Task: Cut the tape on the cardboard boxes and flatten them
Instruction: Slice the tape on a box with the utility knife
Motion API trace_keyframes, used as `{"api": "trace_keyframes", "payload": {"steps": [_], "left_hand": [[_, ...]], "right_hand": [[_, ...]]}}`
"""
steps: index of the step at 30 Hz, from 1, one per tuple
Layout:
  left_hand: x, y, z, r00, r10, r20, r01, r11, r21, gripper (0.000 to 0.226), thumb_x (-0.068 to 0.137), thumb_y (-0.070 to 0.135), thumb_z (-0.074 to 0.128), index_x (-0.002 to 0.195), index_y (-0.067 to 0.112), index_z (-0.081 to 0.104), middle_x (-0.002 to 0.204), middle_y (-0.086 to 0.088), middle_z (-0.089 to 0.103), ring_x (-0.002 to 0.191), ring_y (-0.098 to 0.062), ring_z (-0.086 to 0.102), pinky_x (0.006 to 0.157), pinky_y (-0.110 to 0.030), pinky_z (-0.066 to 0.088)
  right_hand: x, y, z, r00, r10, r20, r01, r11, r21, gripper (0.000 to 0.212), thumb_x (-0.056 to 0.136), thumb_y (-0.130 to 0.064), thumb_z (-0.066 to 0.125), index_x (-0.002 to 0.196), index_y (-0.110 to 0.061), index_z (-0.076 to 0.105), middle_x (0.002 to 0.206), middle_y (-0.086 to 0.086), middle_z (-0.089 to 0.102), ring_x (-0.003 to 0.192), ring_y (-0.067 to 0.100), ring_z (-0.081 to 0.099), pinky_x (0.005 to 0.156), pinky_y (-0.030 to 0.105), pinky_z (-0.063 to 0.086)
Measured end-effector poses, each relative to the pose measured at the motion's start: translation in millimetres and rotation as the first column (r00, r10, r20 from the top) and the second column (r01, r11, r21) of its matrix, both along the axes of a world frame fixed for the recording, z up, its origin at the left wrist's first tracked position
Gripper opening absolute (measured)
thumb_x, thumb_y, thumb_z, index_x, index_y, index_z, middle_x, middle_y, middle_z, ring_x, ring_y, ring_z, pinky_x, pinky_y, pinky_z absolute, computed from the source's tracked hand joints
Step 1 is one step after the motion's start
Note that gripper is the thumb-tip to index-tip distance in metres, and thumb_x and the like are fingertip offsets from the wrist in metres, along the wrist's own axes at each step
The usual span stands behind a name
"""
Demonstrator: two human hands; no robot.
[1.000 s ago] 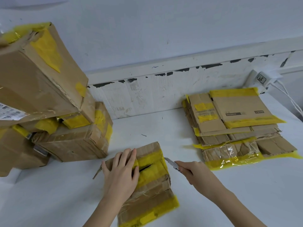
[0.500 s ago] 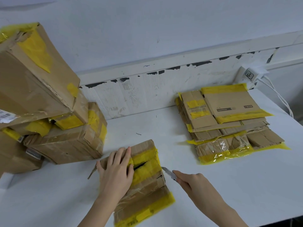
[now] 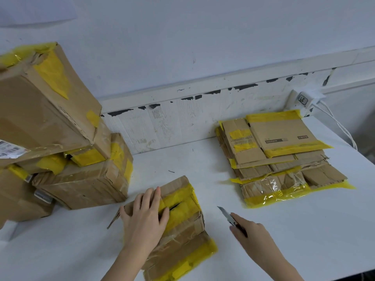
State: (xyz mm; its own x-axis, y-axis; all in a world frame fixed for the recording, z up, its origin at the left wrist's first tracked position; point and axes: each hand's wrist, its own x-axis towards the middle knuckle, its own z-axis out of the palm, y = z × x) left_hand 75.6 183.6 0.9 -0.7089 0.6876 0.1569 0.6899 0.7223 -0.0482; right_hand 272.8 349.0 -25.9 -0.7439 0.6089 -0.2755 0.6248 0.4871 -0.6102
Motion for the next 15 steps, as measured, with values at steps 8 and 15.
{"api": "trace_keyframes", "payload": {"steps": [8,15], "left_hand": [[5,4,20,0.963,0.267,0.045,-0.240,0.918,-0.315,0.075,0.093,0.063,0.020,0.150,0.015,0.013,0.142,-0.001,0.034,0.117,-0.021,0.047,0.082,-0.035,0.038],[2,10,34,0.928,0.319,0.192,-0.214,0.879,-0.427,0.071,0.089,0.054,0.041,0.140,0.008,0.024,0.132,-0.004,0.038,0.113,-0.024,0.048,0.085,-0.035,0.040]], "right_hand": [[-50,1,-43,0.981,-0.105,0.165,0.073,0.979,0.192,0.027,0.101,-0.017,0.033,0.127,-0.015,0.039,0.110,0.002,0.052,0.099,0.020,0.049,0.072,0.024,0.033],[-73,-1,-61,0.967,-0.122,0.224,0.023,0.916,0.400,0.042,0.097,-0.002,0.034,0.136,-0.014,0.033,0.119,0.005,0.038,0.105,0.019,0.041,0.083,0.020,0.038]]}}
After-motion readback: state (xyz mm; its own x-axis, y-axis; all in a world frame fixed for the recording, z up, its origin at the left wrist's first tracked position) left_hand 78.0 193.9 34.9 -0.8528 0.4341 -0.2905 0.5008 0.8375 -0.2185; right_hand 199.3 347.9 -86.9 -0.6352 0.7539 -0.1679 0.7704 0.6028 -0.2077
